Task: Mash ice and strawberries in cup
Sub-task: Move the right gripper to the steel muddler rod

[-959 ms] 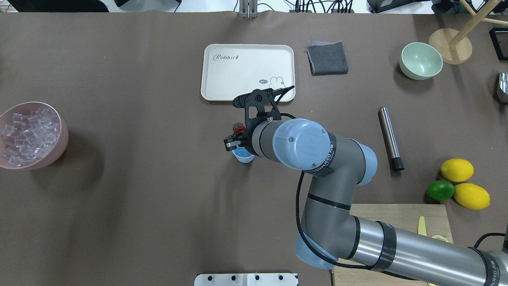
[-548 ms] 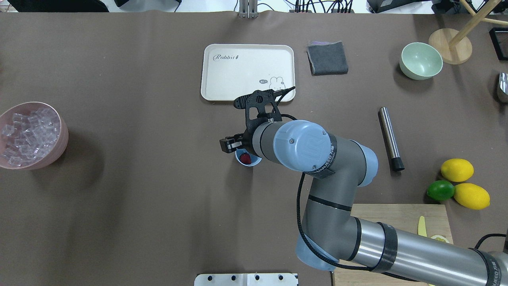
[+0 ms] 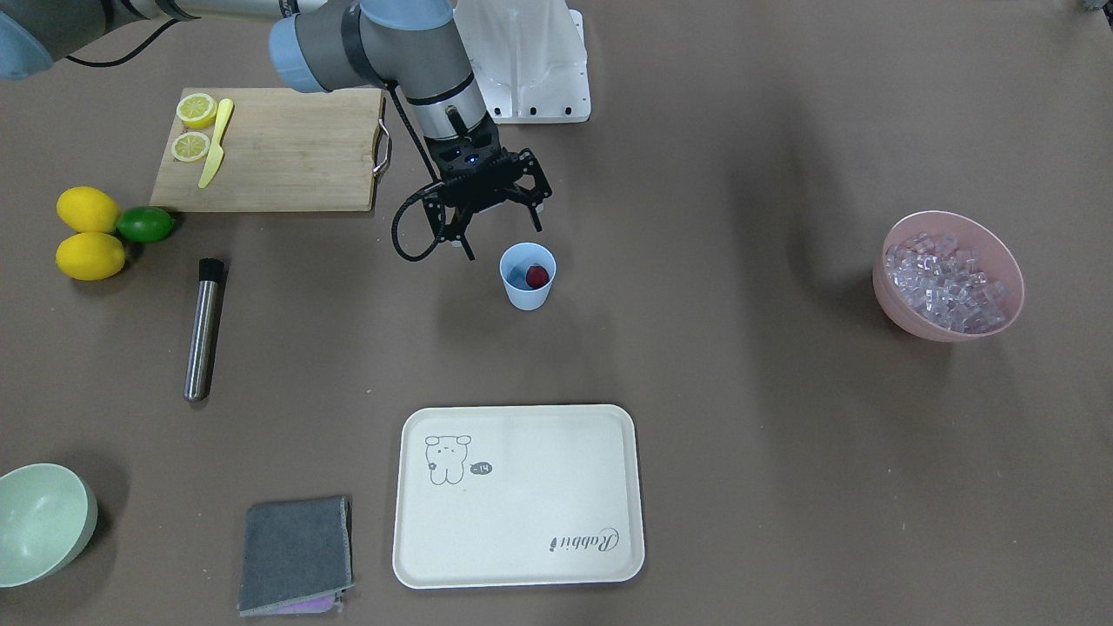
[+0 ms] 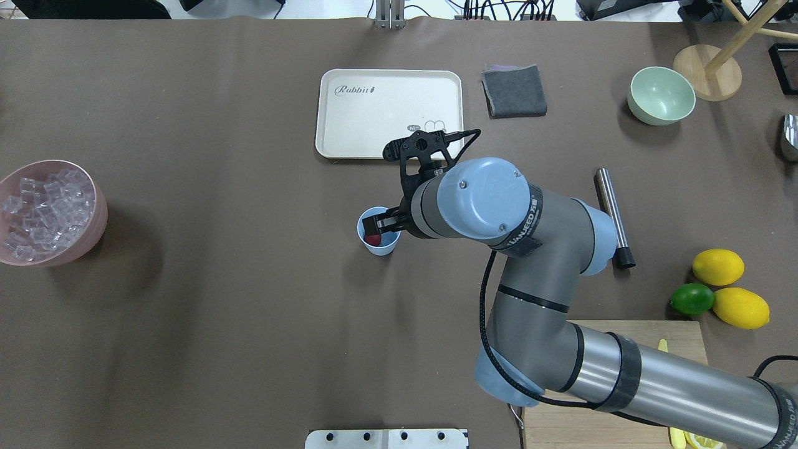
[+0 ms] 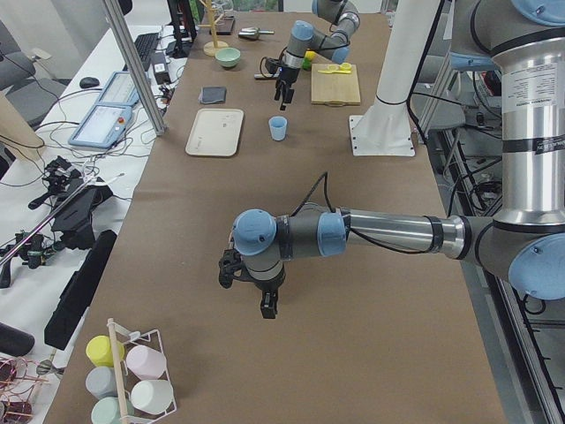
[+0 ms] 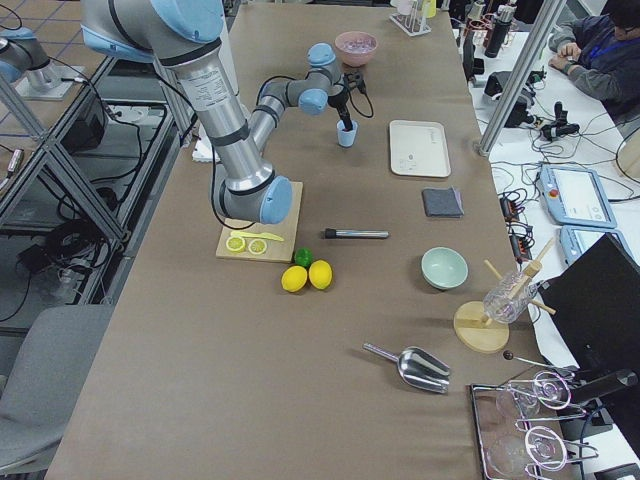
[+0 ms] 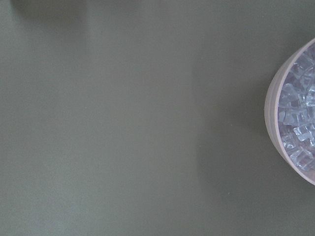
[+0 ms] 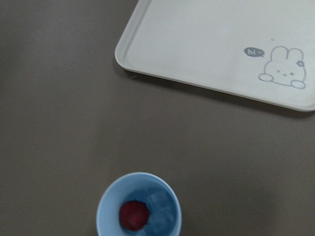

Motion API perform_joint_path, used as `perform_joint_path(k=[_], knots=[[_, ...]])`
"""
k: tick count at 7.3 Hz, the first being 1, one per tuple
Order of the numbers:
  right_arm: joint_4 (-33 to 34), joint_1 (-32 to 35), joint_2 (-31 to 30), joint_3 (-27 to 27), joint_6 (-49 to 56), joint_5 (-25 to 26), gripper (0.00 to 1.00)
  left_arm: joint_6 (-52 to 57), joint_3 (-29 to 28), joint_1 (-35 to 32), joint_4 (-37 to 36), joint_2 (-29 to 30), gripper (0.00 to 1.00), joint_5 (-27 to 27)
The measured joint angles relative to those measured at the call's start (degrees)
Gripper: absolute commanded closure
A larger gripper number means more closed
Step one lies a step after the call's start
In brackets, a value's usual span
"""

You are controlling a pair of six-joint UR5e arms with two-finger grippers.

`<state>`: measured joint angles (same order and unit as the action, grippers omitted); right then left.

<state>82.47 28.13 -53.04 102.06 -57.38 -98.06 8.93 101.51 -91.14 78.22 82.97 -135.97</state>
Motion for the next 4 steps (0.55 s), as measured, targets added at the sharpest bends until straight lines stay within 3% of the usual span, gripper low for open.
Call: perform_joint_path(k=[2,4], knots=[[11.1,6.2,-1.4,1.6,0.9,-7.6,0.0,0.0,0.1,0.0,0.0,0.0,0.02,0.1],[13.6,13.9,-7.5,3.4,8.6,-14.7,0.0,0.0,0.3,0.0,0.2,0.0,0.02,0.1]])
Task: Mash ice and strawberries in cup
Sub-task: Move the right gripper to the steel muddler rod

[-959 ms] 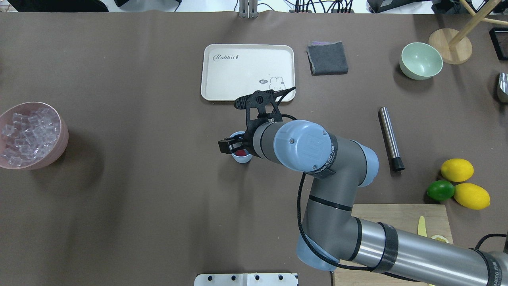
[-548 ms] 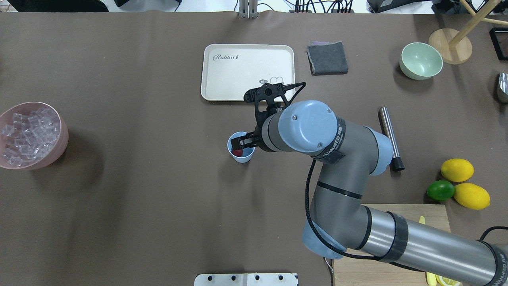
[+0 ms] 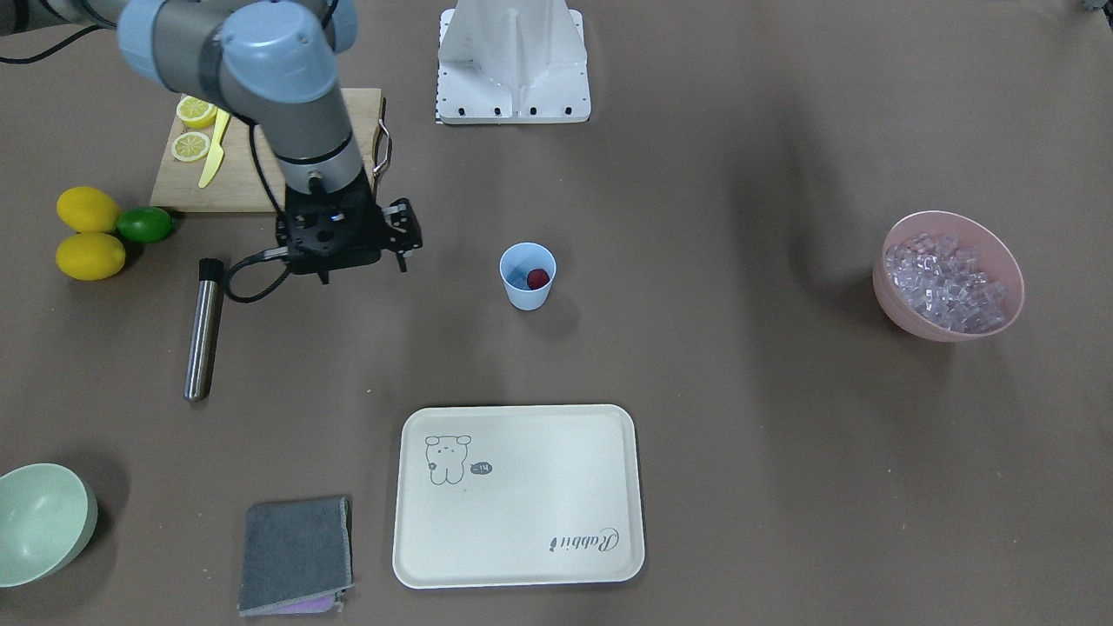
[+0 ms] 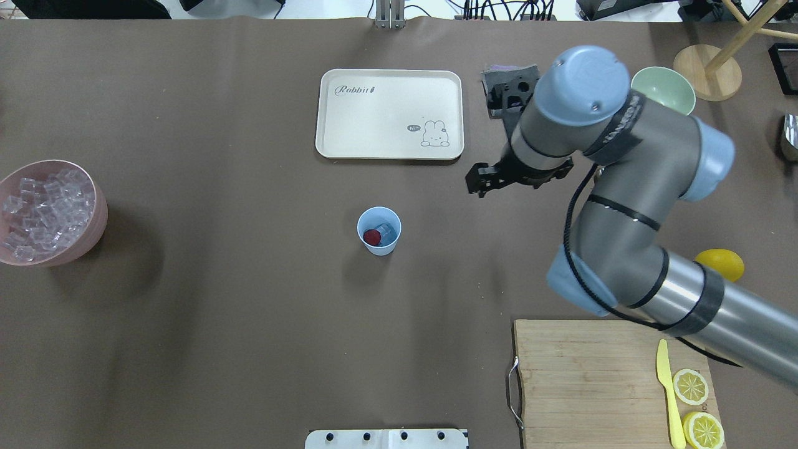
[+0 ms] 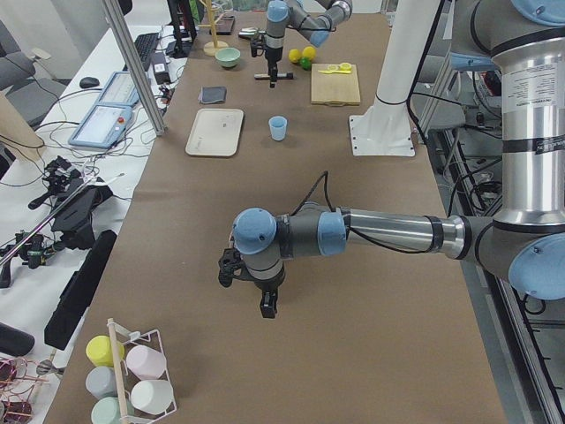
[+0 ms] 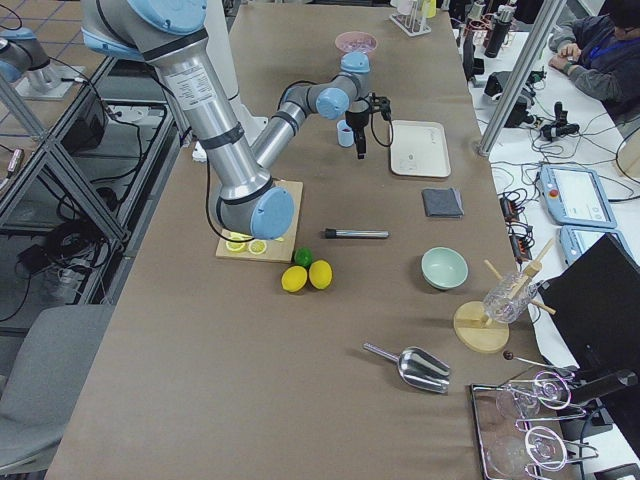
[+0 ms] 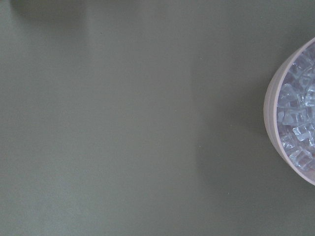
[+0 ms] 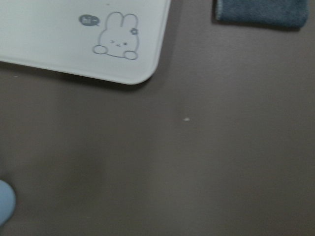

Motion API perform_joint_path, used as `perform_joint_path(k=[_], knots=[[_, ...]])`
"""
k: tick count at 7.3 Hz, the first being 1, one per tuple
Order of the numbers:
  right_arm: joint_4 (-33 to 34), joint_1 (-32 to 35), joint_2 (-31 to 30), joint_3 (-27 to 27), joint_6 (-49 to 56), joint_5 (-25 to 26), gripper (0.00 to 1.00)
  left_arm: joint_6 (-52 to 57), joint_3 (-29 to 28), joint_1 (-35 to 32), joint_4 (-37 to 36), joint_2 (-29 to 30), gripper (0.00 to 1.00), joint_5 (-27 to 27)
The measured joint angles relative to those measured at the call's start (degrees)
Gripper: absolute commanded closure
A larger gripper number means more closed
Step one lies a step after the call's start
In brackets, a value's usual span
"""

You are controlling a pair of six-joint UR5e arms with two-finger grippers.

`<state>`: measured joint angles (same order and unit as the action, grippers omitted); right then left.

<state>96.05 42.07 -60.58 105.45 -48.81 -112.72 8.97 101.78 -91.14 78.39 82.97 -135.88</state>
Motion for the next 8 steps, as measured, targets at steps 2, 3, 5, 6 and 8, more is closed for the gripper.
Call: perform_joint_path(k=[2,3,5,6,8], knots=[[-0.6,5.7,-7.7,0.7,7.3,-3.6,0.0,0.0,0.0,0.0,1.6,-0.1,0.02,0.1],[-1.0,7.1,-10.6,0.6,8.4,-4.0,0.0,0.0,-0.1,0.0,2.4,-0.3,0.02,0.1],[-1.2,8.2,-13.5,-0.1,8.9,-4.2,0.0,0.0,-0.3,0.0,3.4,-0.4,0.02,0.2],[-1.2,8.9,-13.1,-1.6,8.9,-4.9,0.0,0.0,-0.3,0.0,4.5,-0.7,0.02,0.4],[-1.3,10.9,-10.0,-8.1,9.9,-7.6,0.0,-0.1,-0.5,0.0,8.9,-2.6,0.02,0.6]])
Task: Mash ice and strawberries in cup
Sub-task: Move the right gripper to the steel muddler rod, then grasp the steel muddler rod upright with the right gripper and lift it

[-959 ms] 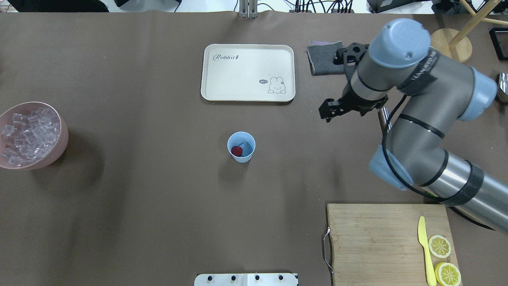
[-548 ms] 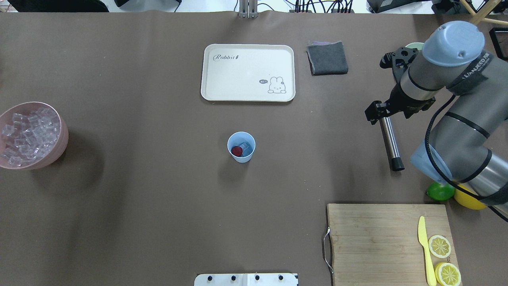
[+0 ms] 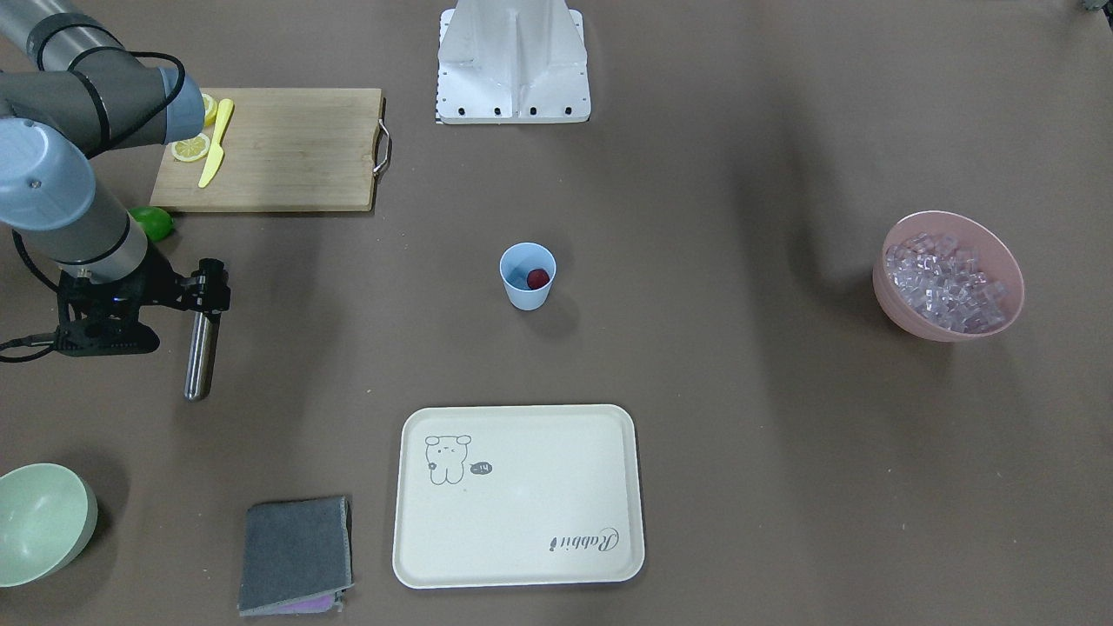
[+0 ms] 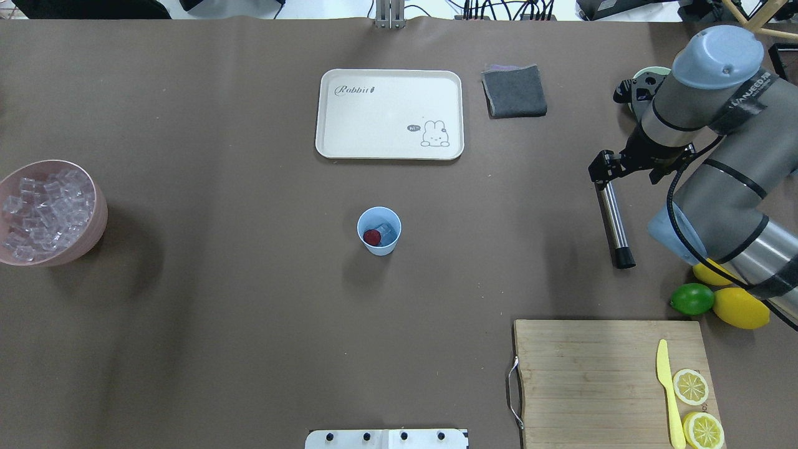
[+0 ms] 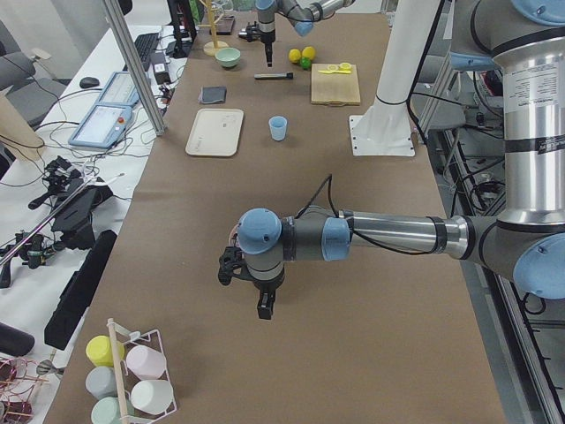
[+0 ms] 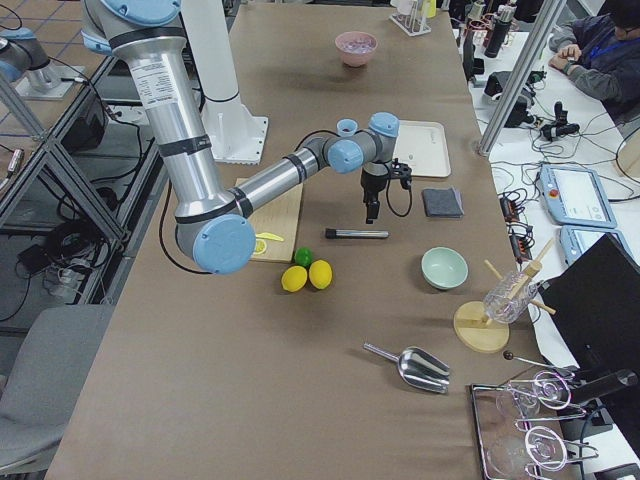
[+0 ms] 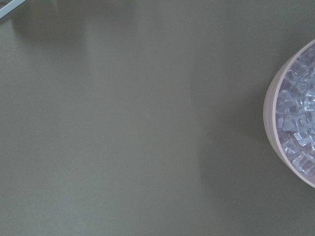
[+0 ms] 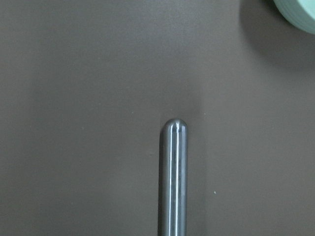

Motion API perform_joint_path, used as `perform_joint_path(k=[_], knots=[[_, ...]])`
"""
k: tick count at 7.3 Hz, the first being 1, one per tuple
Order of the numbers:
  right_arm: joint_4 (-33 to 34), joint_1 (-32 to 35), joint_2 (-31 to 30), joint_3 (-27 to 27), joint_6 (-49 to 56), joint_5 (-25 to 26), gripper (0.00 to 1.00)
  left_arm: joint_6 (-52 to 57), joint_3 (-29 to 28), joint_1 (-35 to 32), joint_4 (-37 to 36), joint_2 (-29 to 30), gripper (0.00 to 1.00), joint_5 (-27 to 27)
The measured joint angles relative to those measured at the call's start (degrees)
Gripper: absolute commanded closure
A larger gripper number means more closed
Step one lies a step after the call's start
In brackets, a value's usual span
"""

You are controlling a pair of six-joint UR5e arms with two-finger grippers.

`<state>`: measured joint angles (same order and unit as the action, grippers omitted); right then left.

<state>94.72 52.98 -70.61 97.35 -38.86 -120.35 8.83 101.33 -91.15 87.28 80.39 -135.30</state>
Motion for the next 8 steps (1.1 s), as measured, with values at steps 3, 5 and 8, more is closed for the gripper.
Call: perform_joint_path(k=[3,5,8], knots=[[-6.9,1.3,1.0,-9.9,1.2,-2.8,0.02,0.0,-0.4,0.0,7.5,-3.8,0.02,0.1],[-9.6,0.5,1.3,-11.5,-2.7,-4.1,0.14,0.1,-0.6,0.0,9.7,-5.0,0.02,0.1],[-10.1,-1.0,1.4,-11.8,-3.9,-4.4,0.4,0.1,-0.8,0.0,10.2,-5.2,0.02,0.2]])
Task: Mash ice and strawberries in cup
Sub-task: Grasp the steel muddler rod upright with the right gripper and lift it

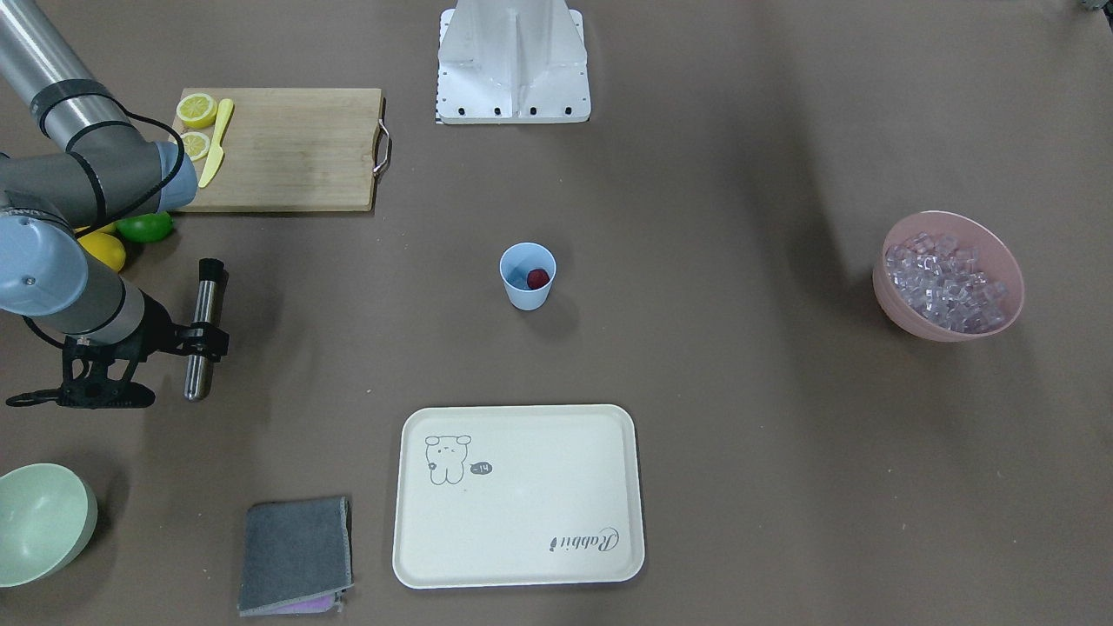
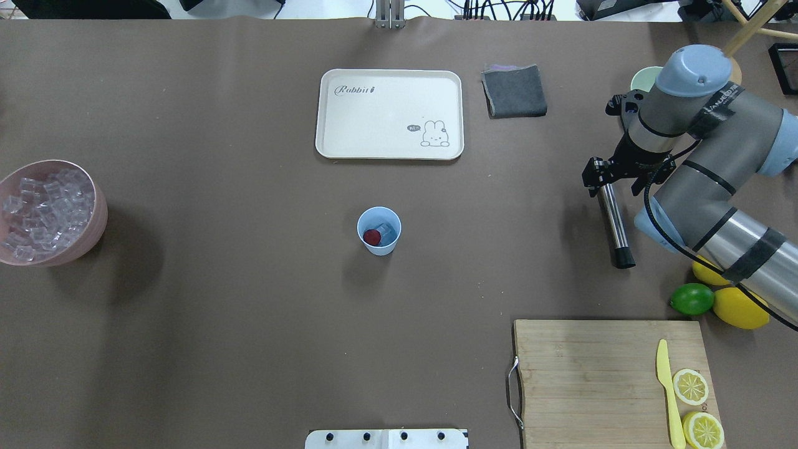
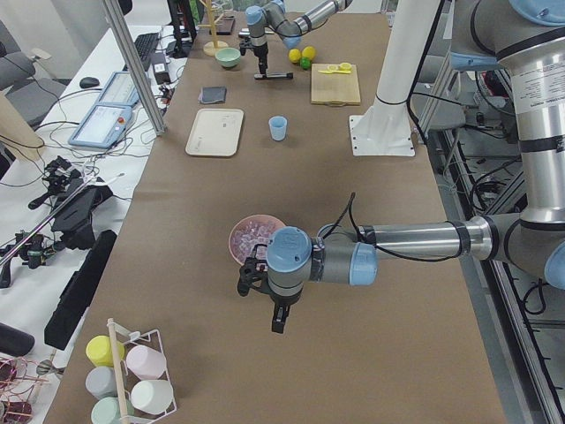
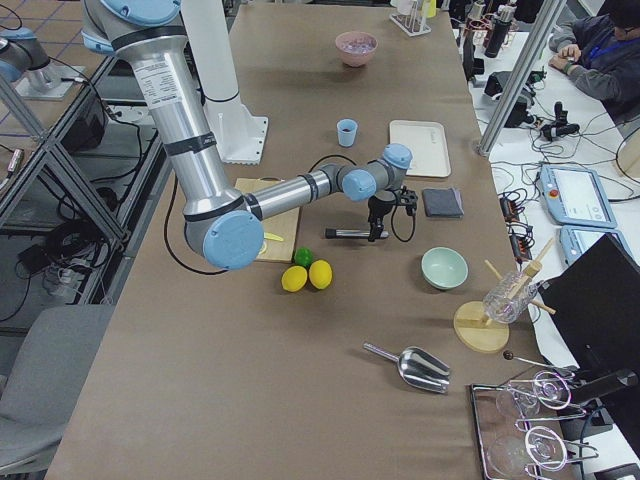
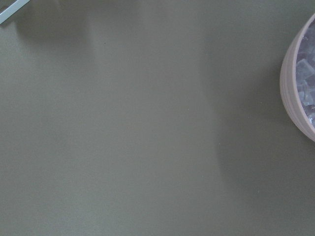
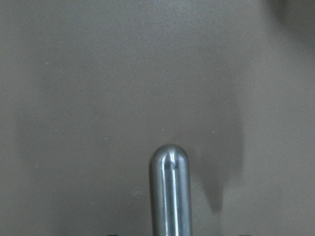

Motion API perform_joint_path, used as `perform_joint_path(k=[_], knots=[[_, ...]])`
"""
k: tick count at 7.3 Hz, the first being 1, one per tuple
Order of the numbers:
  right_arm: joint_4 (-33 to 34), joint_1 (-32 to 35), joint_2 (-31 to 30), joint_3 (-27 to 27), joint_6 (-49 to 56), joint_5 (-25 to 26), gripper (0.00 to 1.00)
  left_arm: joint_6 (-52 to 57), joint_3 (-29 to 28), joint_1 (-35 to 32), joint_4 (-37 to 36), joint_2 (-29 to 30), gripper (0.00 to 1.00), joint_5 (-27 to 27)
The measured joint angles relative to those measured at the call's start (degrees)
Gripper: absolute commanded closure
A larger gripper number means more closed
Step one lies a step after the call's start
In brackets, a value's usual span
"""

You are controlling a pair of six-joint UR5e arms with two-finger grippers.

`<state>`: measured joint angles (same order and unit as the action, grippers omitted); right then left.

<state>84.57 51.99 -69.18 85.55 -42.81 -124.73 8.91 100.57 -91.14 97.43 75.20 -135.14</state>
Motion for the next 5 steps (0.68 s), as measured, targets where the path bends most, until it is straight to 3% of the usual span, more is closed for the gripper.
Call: perform_joint_path(k=[1,5], knots=[[-0.1,-0.3,0.0,-0.1,0.0,-0.1,0.46,0.0,0.0,0.0,0.0,0.0,0.02,0.0],[-1.4,-0.6,0.0,-0.2,0.7,-1.7,0.45,0.0,0.0,0.0,0.0,0.0,0.02,0.0]])
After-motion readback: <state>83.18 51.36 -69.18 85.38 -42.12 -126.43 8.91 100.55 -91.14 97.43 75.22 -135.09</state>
